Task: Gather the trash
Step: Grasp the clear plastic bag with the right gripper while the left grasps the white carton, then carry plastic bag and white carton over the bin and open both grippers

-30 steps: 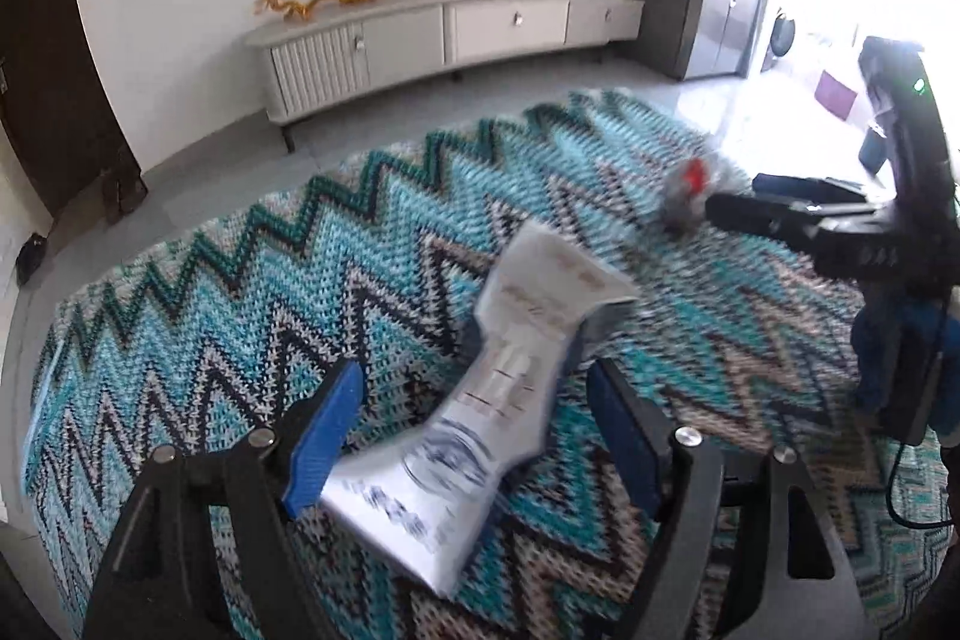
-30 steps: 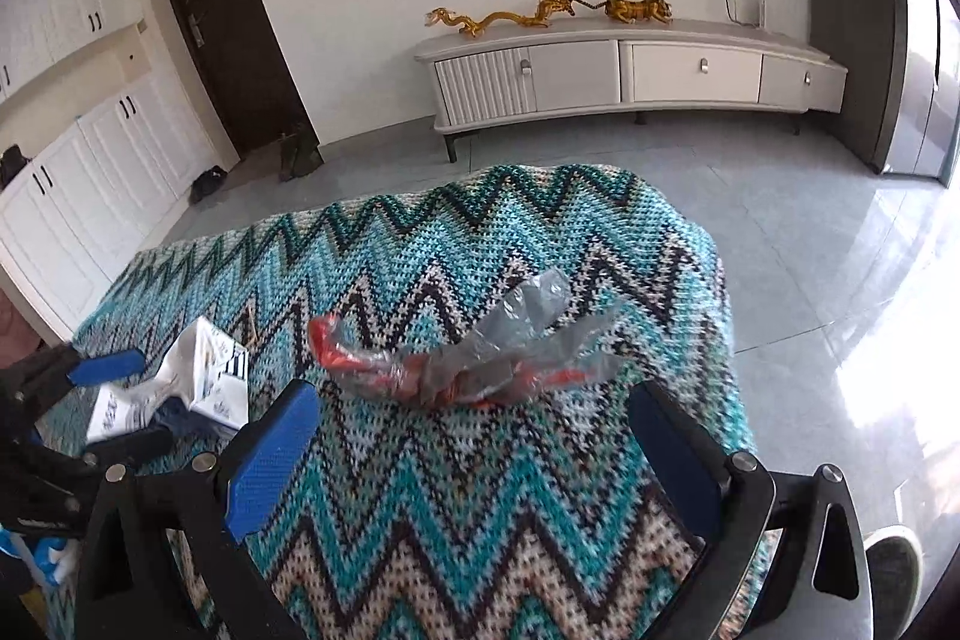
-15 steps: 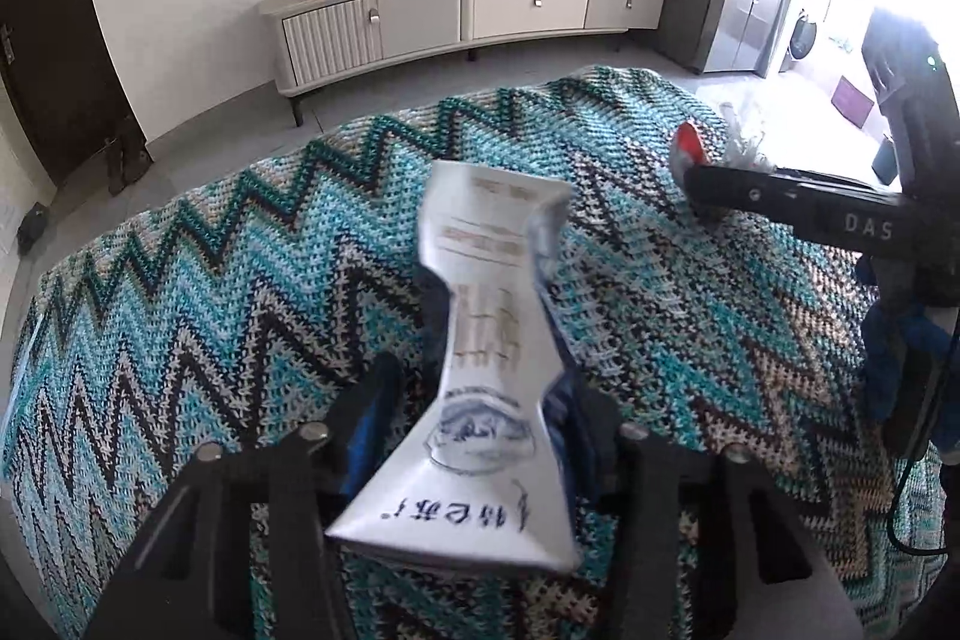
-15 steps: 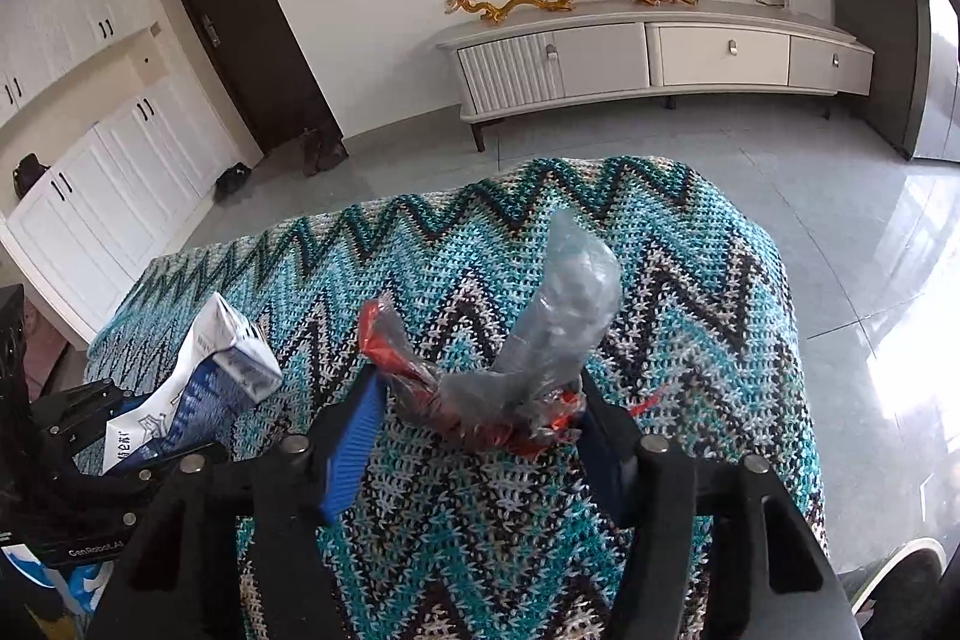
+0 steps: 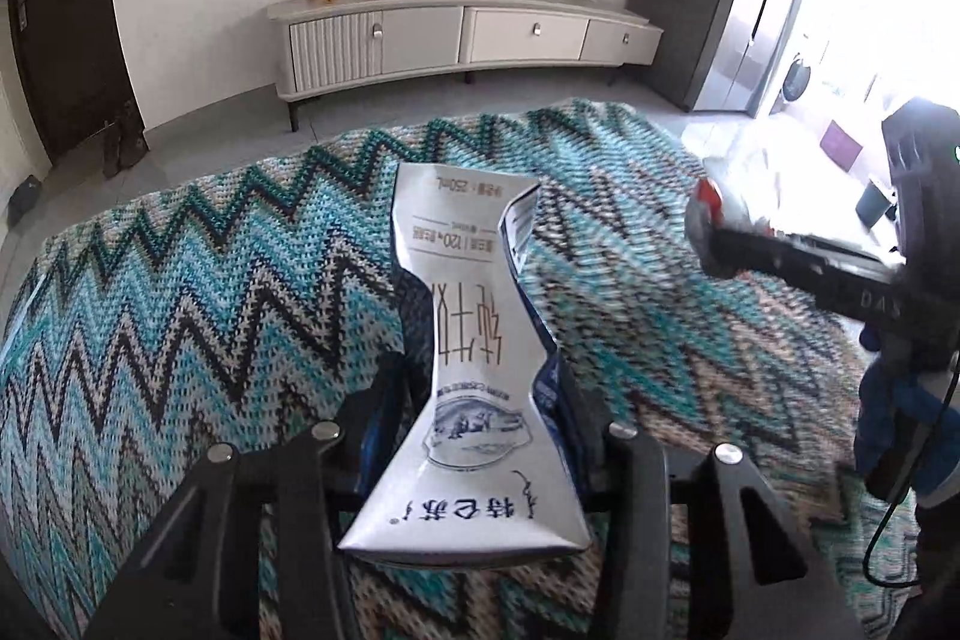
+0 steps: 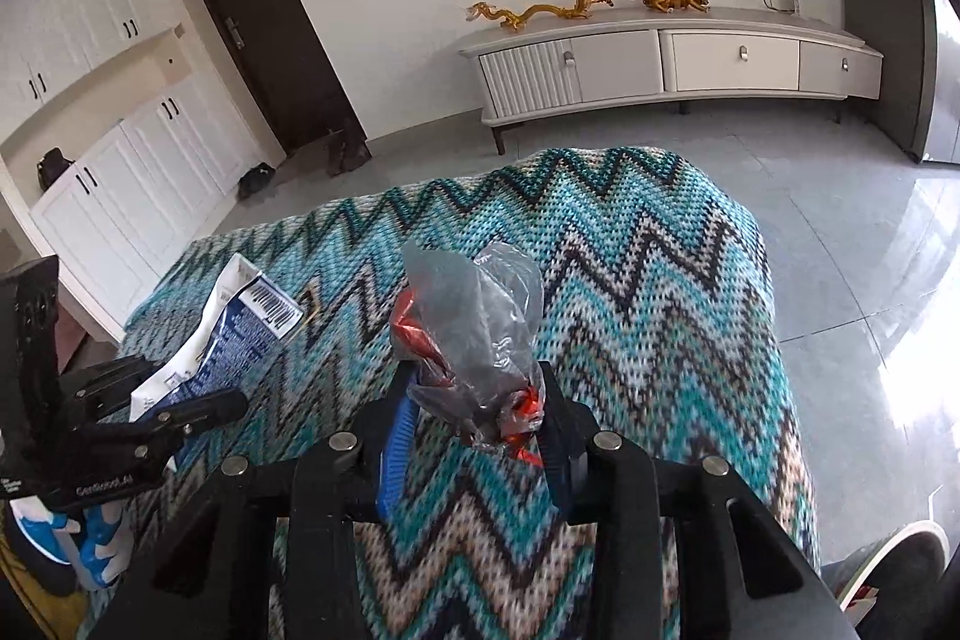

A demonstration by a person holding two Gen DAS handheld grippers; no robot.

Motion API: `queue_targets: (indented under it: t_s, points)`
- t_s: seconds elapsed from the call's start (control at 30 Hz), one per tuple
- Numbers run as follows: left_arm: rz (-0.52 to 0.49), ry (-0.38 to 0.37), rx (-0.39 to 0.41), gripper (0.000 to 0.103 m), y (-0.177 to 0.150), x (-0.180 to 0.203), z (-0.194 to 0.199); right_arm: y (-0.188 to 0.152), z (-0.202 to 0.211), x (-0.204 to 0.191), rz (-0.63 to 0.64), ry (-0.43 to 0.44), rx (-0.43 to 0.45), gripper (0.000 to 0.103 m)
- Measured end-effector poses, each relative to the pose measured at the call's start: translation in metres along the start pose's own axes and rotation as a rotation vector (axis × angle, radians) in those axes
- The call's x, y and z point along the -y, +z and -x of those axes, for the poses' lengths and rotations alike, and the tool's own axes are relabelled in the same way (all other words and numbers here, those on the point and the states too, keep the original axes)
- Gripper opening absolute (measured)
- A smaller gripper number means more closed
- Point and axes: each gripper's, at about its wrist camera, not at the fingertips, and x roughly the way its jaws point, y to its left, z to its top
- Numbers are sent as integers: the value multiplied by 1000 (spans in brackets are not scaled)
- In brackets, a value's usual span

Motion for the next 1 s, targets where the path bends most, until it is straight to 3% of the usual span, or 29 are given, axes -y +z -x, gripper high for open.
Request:
queue_targets:
  t_s: [0.3, 0.53, 0.73, 1.0]
  points:
    - [-6, -33, 61, 43, -13, 29, 60, -38, 76, -9, -1, 45, 41, 35]
    - [-71, -81, 109, 43, -11, 86, 103, -69, 157, 20, -38, 0, 122, 35]
    - [-163, -166, 103, 43, -1, 168, 108, -100, 214, 73, -127, -76, 181, 35]
    - [-330, -296, -12, 43, -2, 307, 63, -153, 259, 179, -304, -230, 190, 35]
